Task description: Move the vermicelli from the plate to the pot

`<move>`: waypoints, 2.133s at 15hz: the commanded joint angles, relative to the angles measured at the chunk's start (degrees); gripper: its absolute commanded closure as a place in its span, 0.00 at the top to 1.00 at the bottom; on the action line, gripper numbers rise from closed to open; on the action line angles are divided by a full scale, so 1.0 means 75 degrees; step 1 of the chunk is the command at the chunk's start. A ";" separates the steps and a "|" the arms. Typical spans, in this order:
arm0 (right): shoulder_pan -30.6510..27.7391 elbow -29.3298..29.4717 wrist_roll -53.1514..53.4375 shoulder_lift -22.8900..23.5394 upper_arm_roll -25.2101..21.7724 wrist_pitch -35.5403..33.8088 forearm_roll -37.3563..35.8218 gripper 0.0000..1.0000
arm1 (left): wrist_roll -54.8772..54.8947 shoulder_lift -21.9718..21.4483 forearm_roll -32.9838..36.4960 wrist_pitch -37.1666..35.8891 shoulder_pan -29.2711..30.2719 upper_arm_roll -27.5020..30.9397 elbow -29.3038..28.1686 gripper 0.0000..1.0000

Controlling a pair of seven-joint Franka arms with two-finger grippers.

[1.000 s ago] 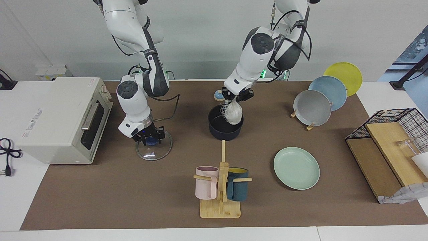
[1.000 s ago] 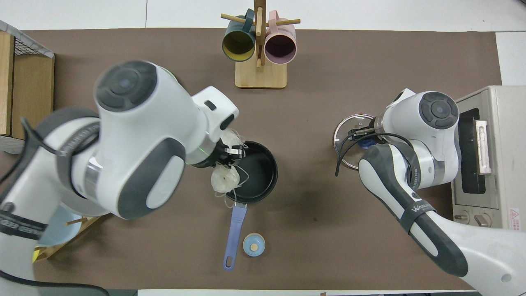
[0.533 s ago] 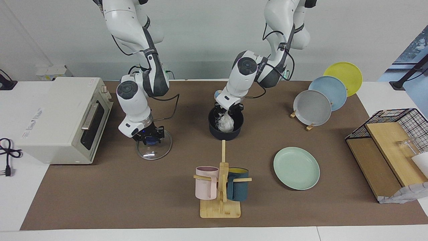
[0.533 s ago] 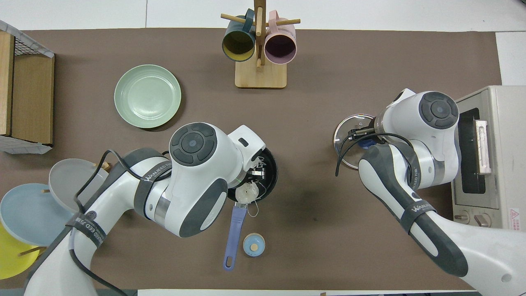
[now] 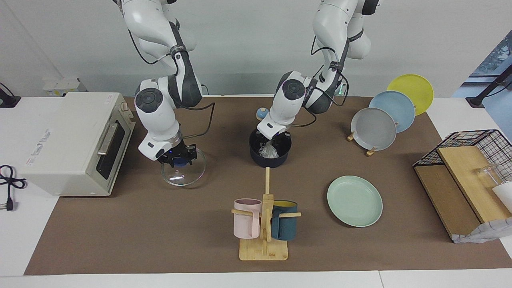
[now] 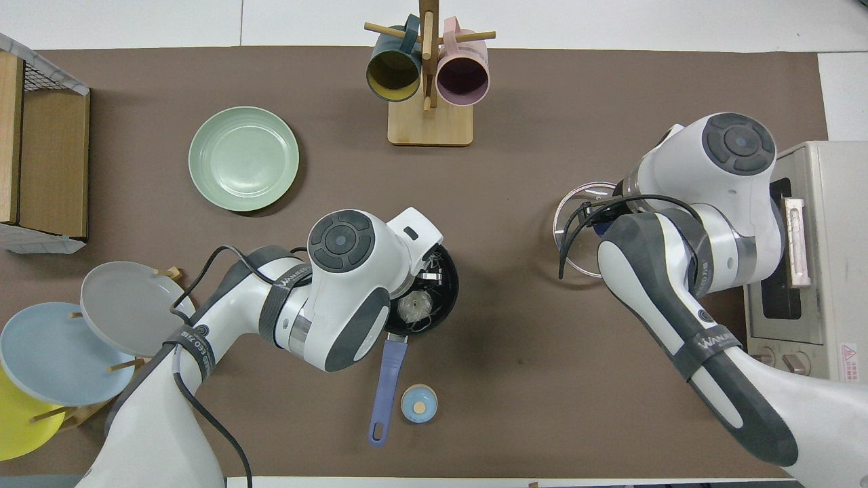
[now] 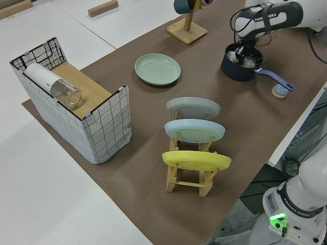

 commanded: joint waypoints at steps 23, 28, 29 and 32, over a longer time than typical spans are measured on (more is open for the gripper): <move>0.3622 0.2221 0.7028 0.1257 0.0895 -0.0536 -0.1057 0.53 | 0.2745 -0.1542 0.1641 -0.6051 0.3753 0.0343 0.3669 1.00; 0.3611 0.2057 0.7063 0.1292 0.0895 -0.0349 -0.1045 0.53 | 0.2886 -0.1905 0.1640 -0.5432 0.3976 0.0214 0.2792 1.00; 0.3611 0.2046 0.7063 0.1281 0.0895 -0.0349 -0.1045 0.53 | 0.2886 -0.1929 0.1640 -0.5396 0.3976 0.0202 0.2767 1.00; 0.3587 0.1975 0.7052 0.1257 0.0895 -0.0419 -0.1045 0.53 | 0.2874 -0.1871 0.1629 -0.5442 0.3987 0.0178 0.2872 1.00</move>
